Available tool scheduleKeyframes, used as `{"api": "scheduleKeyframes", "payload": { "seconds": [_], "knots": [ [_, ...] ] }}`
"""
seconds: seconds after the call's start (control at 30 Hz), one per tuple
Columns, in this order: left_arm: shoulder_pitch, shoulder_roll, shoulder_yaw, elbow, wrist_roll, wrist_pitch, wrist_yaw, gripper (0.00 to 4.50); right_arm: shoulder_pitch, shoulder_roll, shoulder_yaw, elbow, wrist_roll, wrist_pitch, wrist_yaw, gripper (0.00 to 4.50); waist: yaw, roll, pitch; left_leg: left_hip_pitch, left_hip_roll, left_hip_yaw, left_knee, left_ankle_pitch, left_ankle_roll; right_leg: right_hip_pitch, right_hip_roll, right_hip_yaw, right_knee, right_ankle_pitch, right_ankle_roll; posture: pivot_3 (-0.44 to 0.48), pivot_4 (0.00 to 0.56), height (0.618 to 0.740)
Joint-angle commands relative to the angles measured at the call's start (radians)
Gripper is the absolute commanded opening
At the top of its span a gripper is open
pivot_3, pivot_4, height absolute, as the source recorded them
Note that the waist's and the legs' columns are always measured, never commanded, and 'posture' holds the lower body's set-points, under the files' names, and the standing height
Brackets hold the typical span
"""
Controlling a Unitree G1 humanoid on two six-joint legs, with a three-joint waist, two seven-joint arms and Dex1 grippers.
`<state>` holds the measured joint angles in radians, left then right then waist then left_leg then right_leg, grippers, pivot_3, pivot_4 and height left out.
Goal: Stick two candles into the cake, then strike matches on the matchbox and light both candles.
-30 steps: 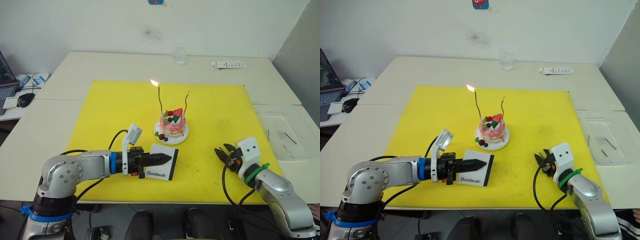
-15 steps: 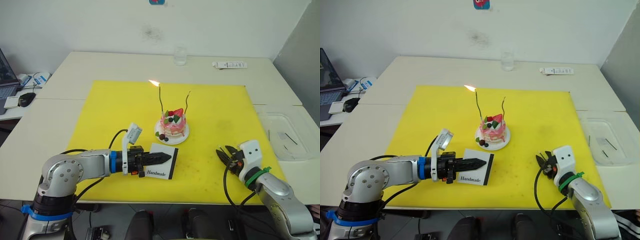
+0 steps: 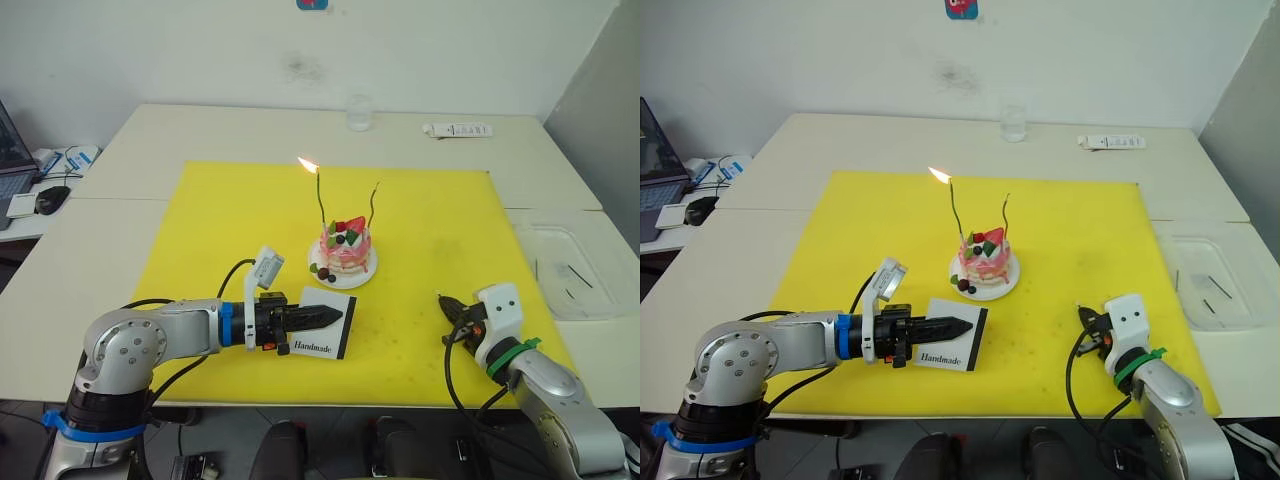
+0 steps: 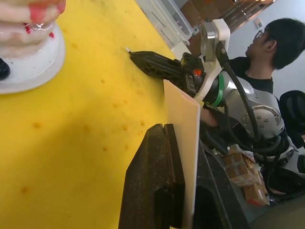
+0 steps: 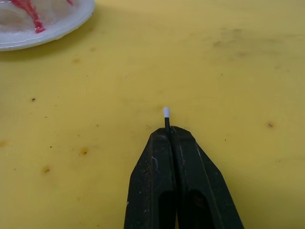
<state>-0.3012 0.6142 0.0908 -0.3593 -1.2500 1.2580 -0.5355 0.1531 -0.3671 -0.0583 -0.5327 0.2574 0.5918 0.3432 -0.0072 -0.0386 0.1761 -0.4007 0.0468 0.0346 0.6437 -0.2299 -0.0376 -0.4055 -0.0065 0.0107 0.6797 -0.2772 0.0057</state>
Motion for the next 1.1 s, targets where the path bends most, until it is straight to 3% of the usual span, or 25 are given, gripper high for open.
{"api": "scheduleKeyframes", "payload": {
  "seconds": [0.03, 0.43, 0.6, 1.1],
  "knots": [
    [-0.006, 0.007, 0.007, -0.02, -0.012, -0.007, -0.013, 0.0, -0.004, -0.002, -0.002, 0.012, 0.006, 0.003, 0.005, 0.03, 0.0, 0.0, 0.0, 0.0, 0.0, 0.0, 0.0, 0.0, 0.0, 0.0, 0.0, 0.0, 0.0, 0.0, 0.0, 0.0, 0.15, 0.74],
    [-0.004, 0.001, 0.006, -0.022, -0.012, -0.01, -0.009, 0.0, -0.008, -0.006, -0.013, 0.02, 0.013, -0.004, 0.018, 0.03, -0.001, 0.0, 0.0, 0.0, 0.0, 0.0, 0.0, 0.0, 0.0, 0.0, 0.0, 0.0, 0.0, 0.0, 0.0, 0.0, 0.15, 0.74],
    [0.0, 0.001, 0.007, -0.026, -0.015, -0.009, -0.005, 0.0, -0.005, -0.025, 0.013, 0.021, -0.013, -0.022, 0.032, 1.23, -0.001, 0.0, 0.0, 0.0, 0.0, 0.0, 0.0, 0.0, 0.0, 0.0, 0.0, 0.0, 0.0, 0.0, 0.0, 0.0, 0.15, 0.74],
    [-0.002, 0.004, 0.008, -0.024, -0.016, -0.008, -0.008, 0.0, -0.002, -0.002, 0.022, 0.082, -0.054, -0.118, 0.018, 1.23, -0.001, 0.0, 0.0, 0.0, 0.0, 0.0, 0.0, 0.0, 0.0, 0.0, 0.0, 0.001, 0.0, 0.0, 0.0, 0.0, 0.15, 0.74]
  ]
}}
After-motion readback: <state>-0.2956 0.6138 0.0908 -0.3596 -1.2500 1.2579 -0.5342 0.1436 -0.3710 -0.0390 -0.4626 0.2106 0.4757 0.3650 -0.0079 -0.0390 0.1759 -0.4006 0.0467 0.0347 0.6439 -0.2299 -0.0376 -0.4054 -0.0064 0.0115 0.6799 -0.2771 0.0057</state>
